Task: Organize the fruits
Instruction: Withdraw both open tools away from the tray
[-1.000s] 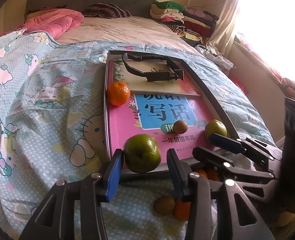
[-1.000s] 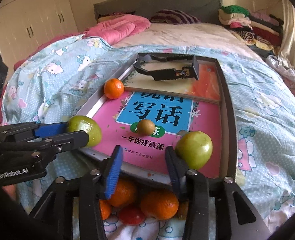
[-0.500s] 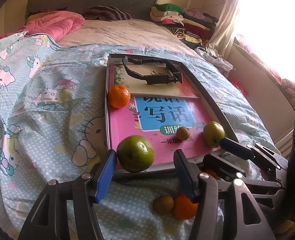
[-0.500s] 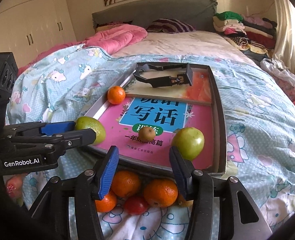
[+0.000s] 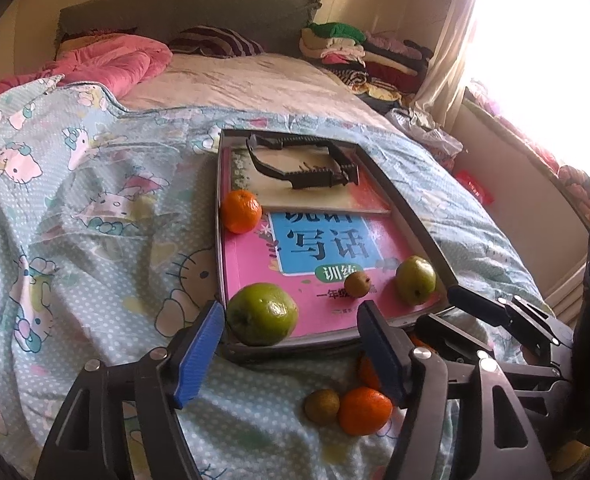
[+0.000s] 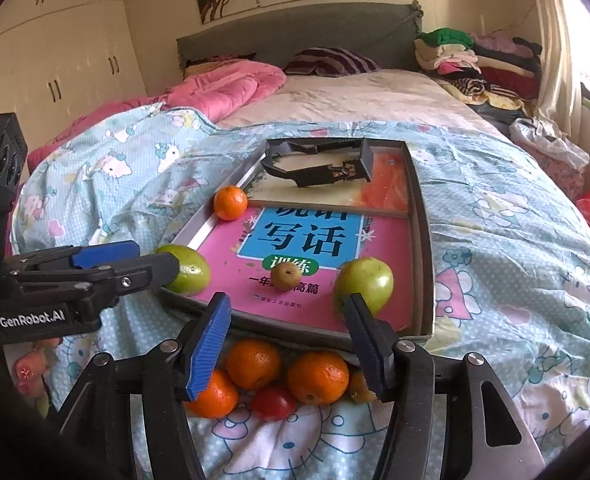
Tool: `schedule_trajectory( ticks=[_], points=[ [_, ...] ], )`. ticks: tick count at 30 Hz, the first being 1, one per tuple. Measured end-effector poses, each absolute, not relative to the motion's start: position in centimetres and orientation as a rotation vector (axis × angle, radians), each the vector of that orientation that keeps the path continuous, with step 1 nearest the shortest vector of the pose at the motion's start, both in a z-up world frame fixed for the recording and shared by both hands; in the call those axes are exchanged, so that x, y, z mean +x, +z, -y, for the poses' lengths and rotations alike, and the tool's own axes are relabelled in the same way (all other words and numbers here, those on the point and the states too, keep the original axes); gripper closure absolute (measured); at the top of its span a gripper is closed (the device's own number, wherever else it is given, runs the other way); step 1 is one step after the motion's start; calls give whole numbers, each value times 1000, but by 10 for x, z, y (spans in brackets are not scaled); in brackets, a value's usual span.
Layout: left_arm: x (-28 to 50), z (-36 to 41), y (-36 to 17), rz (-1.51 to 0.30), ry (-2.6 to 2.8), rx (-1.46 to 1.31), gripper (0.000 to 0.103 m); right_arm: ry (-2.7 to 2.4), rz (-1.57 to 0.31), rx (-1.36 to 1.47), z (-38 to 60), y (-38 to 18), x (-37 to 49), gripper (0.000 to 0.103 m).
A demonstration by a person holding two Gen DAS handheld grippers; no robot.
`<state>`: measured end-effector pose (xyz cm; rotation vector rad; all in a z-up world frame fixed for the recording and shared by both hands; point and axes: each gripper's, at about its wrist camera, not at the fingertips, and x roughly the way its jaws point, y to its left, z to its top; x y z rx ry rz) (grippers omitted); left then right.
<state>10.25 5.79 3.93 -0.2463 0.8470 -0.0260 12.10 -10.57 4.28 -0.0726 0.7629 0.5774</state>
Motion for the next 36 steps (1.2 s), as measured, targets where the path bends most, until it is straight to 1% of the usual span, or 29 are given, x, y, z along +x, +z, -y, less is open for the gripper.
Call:
schedule_trajectory(
  ticks=[5, 7, 12, 15, 26, 36],
  points=[
    [96, -59, 48, -826, -19, -248, 28, 564, -742, -60, 113, 50, 116, 39],
    [94, -59, 51, -821, -19, -249, 26, 559, -735, -56, 115, 52, 114, 38],
    [87, -59, 55, -813, -19, -253, 24, 548, -721, -58, 120, 58, 108, 37],
    [83, -60, 60, -805, -11, -256, 19, 543, -707, -54, 125, 63, 105, 36],
    [68, -61, 65, -789, -9, -239, 18, 491, -672, -38, 149, 76, 95, 34],
    [56, -31, 54, -812, -104, -180, 18, 424, -688, -43, 168, 72, 87, 34]
  ],
)
